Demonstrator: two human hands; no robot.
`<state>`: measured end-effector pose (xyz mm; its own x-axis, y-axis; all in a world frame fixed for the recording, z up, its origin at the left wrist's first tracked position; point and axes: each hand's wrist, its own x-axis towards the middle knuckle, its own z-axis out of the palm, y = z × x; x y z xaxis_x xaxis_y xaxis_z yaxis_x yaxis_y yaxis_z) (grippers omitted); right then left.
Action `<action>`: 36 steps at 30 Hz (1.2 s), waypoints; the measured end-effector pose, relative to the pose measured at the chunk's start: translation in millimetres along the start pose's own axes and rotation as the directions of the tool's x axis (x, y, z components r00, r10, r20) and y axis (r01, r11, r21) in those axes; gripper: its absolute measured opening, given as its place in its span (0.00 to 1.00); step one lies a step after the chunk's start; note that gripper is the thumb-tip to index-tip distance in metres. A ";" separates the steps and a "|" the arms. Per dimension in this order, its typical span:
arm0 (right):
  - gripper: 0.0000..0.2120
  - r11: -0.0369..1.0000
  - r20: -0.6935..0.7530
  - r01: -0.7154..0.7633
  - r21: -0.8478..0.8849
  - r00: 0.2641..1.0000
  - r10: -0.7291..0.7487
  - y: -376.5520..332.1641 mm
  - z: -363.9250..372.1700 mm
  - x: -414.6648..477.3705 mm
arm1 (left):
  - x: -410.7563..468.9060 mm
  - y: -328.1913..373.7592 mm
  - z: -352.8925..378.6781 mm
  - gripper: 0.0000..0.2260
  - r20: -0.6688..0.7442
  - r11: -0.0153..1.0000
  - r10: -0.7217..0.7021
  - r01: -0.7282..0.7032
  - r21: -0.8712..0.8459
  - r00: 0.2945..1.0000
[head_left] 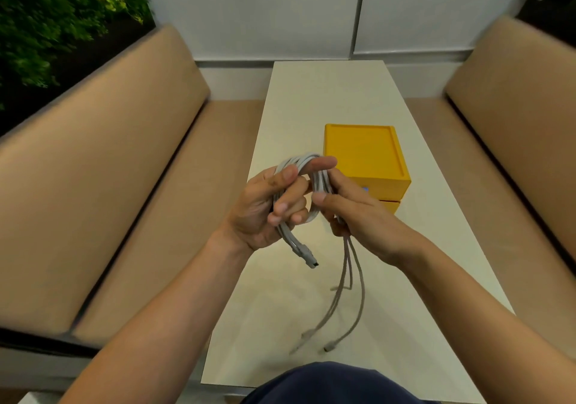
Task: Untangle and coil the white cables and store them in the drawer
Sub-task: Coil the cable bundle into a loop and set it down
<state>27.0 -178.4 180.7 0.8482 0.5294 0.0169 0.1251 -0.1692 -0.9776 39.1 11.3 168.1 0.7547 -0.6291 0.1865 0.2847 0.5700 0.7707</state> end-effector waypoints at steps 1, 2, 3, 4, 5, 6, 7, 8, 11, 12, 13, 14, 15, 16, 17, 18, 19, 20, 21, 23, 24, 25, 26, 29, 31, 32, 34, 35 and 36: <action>0.16 1.000 -0.020 0.004 -0.006 1.000 -0.005 -0.6 1.5 0.0 | -0.2 0.9 -0.3 0.21 0.000 1.000 0.002 -0.002 -0.005 1.000; 0.15 1.000 -0.042 0.009 -0.003 0.999 -0.009 -1.3 2.7 -0.5 | -0.6 1.8 -0.9 0.21 0.001 1.000 0.002 -0.002 -0.010 1.000; 0.15 1.000 -0.072 0.016 0.009 0.997 -0.015 -2.7 3.8 -0.6 | -1.0 2.5 -1.4 0.21 0.001 1.000 0.005 -0.005 -0.007 1.000; 0.15 1.000 -0.107 0.026 0.014 0.994 -0.024 -4.0 5.0 -0.2 | -0.9 3.2 -2.1 0.21 -0.002 1.000 0.005 -0.005 0.000 1.000; 0.14 0.999 -0.138 0.033 0.010 0.990 -0.032 -4.6 5.9 0.2 | -0.8 3.6 -2.5 0.21 -0.007 1.000 0.006 -0.006 0.013 1.000; 0.13 0.999 -0.158 0.039 -0.003 0.987 -0.039 -4.3 6.0 0.6 | -0.7 3.7 -2.4 0.22 -0.011 1.000 0.007 -0.007 0.026 1.000; 0.12 0.999 -0.165 0.045 -0.014 0.985 -0.046 -4.1 5.6 0.8 | -0.4 3.7 -2.1 0.22 -0.013 0.999 0.010 -0.010 0.039 1.000; 0.12 0.999 -0.161 0.046 -0.027 0.986 -0.050 -3.8 4.5 1.2 | -0.3 3.4 -1.7 0.22 -0.015 0.999 0.012 -0.011 0.052 1.000; 0.07 0.997 -0.130 0.040 -0.064 0.990 -0.048 -7.2 0.2 1.7 | -0.4 4.2 -0.6 0.22 0.002 0.995 -0.023 0.022 0.097 1.000; 0.06 0.992 -0.147 0.047 -0.117 0.987 -0.065 -7.7 -0.8 3.1 | -0.2 5.2 0.2 0.22 0.004 0.992 -0.045 0.044 0.118 0.999; 0.06 0.979 -0.182 0.055 -0.197 0.979 -0.091 -7.8 -1.6 4.8 | -0.1 7.1 2.2 0.23 -0.002 0.987 -0.055 0.055 0.152 0.998; 0.07 0.955 -0.229 0.058 -0.291 0.965 -0.128 -6.2 -1.5 6.8 | 0.3 9.0 4.1 0.25 -0.013 0.977 -0.055 0.056 0.206 0.998; 0.09 0.927 -0.271 0.057 -0.370 0.948 -0.166 -2.9 -0.3 8.6 | 1.2 10.2 6.7 0.28 -0.024 0.959 -0.052 0.056 0.279 0.998; 0.11 0.904 -0.303 0.053 -0.424 0.932 -0.197 0.3 1.6 10.0 | 2.4 9.9 8.5 0.29 -0.028 0.936 -0.051 0.058 0.348 0.998; 0.13 0.897 -0.321 0.053 -0.438 0.923 -0.212 2.1 3.2 10.6 | 3.5 8.9 8.4 0.25 -0.028 0.919 -0.052 0.058 0.389 0.998; 0.14 0.908 -0.321 0.058 -0.415 0.924 -0.206 2.7 4.0 11.1 | 3.8 8.3 9.0 0.21 -0.024 0.906 -0.048 0.053 0.419 0.999; 0.15 0.922 -0.305 0.064 -0.382 0.933 -0.192 2.7 4.3 11.5 | 3.6 8.7 10.4 0.17 -0.016 0.899 -0.041 0.044 0.435 0.999; 0.17 0.926 -0.283 0.071 -0.370 0.941 -0.186 1.5 4.3 11.1 | 2.7 9.5 11.5 0.16 -0.004 0.893 -0.036 0.034 0.449 0.999; 0.17 0.922 -0.268 0.079 -0.379 0.944 -0.192 1.3 3.0 11.0 | 1.4 10.1 10.9 0.15 0.008 0.888 -0.032 0.025 0.459 0.999; 0.11 0.910 -0.266 0.080 -0.408 0.943 -0.202 0.9 1.7 10.0 | 0.1 9.7 7.8 0.15 0.019 0.884 -0.033 0.021 0.466 0.999; 0.11 0.914 -0.275 0.073 -0.399 0.941 -0.195 0.7 2.9 9.0 | 0.2 8.2 7.9 0.19 0.017 0.887 -0.039 0.027 0.462 0.999; 0.11 0.930 -0.286 0.070 -0.362 0.941 -0.182 -0.1 5.6 8.3 | 0.6 6.5 9.7 0.23 0.016 0.893 -0.047 0.035 0.448 0.999; 0.12 0.948 -0.282 0.079 -0.309 0.944 -0.171 -1.5 8.3 7.6 | 0.7 4.5 10.6 0.23 0.023 0.907 -0.042 0.028 0.421 0.999; 0.13 0.971 -0.239 0.125 -0.202 0.956 -0.172 -5.8 12.7 7.3 | 1.5 -0.2 15.7 0.20 0.041 0.945 0.011 -0.024 0.326 0.999; 0.11 0.950 -0.261 0.124 -0.287 0.944 -0.202 -3.6 11.7 9.6 | 3.1 -3.1 16.9 0.20 0.014 0.950 0.041 -0.043 0.310 0.999; 0.09 0.933 -0.291 0.115 -0.340 0.931 -0.221 -1.0 11.2 10.6 | 4.1 -4.6 17.8 0.21 -0.010 0.948 0.055 -0.050 0.314 0.998; 0.06 0.904 -0.354 0.102 -0.415 0.898 -0.263 2.5 11.8 11.1 | 6.1 -6.8 21.4 0.27 -0.088 0.958 0.062 -0.034 0.285 0.994; 0.06 0.892 -0.373 0.090 -0.443 0.886 -0.275 2.8 12.3 11.7 | 7.1 -7.6 23.2 0.29 -0.136 0.967 0.061 -0.024 0.253 0.989; 0.05 0.882 -0.383 0.079 -0.465 0.880 -0.281 2.7 12.7 12.5 | 8.0 -8.5 25.0 0.30 -0.180 0.975 0.064 -0.024 0.219 0.982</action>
<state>31.4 -161.7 175.6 0.9084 0.1947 0.3700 0.4167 -0.4938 -0.7632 28.0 -11.9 178.2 0.8656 -0.4855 0.1229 0.1303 0.4553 0.8808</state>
